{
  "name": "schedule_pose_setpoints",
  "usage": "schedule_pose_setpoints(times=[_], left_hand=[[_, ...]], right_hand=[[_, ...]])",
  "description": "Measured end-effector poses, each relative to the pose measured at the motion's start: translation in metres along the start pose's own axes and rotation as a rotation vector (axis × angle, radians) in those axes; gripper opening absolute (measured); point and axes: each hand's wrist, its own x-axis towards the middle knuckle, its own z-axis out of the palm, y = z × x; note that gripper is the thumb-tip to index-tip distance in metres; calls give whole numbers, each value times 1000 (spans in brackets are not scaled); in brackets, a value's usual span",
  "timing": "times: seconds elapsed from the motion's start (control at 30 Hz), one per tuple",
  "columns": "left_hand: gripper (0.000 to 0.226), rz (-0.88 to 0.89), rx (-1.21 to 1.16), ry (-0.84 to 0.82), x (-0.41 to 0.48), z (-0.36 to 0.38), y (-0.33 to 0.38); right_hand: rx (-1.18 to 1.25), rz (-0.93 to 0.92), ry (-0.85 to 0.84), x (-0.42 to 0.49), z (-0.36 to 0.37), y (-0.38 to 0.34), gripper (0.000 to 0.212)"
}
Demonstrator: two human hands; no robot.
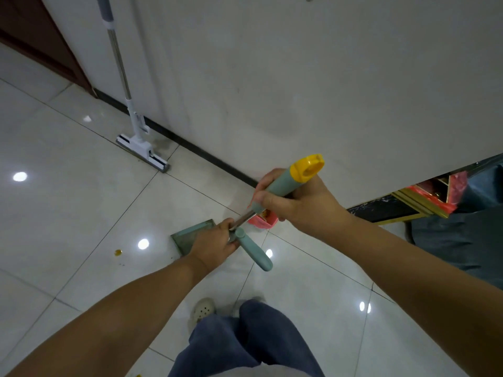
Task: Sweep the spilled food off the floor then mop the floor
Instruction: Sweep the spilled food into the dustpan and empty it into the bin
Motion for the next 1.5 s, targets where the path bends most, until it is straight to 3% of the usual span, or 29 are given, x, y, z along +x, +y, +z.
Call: schedule_pose_setpoints(times=[0.23, 0.47, 0.63, 1.1, 1.33, 1.5], left_hand=[[24, -46, 17, 71, 41, -39, 12], [57, -256, 26, 146, 80, -93, 20], [49, -368, 16, 223, 93, -110, 18], [39, -365, 18, 206, 132, -112, 56], [30, -316, 101, 131, 153, -113, 71], [28, -294, 105, 91, 160, -116, 74]], right_hand=[[4, -86, -19, 54, -33, -9, 7], [39, -109, -65, 132, -79, 4, 10], [-25, -98, -130, 179, -116, 17, 13], [-188, -114, -181, 222, -178, 26, 9], [-274, -122, -70, 219, -200, 44, 9], [-243, -53, 27, 212, -199, 64, 31]])
